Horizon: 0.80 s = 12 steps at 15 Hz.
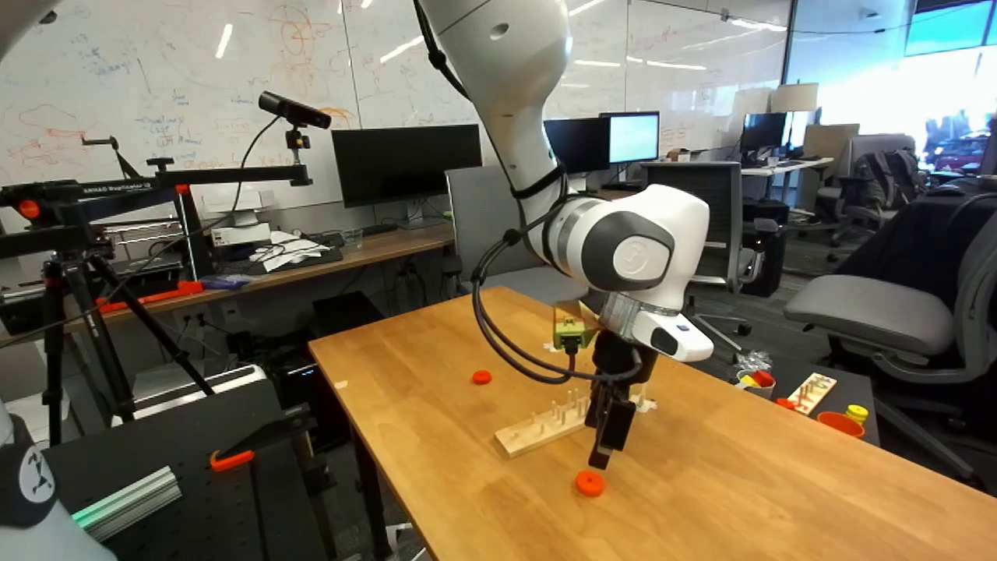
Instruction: Pick up the orange ring on the right and place it on the wooden stand
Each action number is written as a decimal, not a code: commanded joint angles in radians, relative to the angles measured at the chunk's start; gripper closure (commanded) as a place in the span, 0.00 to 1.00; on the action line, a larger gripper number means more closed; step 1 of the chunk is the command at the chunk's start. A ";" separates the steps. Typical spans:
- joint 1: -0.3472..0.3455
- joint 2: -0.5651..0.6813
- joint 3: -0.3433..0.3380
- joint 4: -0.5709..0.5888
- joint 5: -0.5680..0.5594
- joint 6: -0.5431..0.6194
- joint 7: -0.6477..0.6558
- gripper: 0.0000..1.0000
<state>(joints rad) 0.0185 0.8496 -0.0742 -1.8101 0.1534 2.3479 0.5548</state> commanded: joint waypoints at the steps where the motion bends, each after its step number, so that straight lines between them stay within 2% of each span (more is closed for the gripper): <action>1: 0.006 0.008 -0.002 -0.018 0.051 0.028 -0.004 0.00; 12: 0.026 0.075 -0.021 -0.027 0.057 0.101 0.007 0.00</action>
<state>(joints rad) 0.0194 0.9173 -0.0767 -1.8259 0.1930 2.4061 0.5549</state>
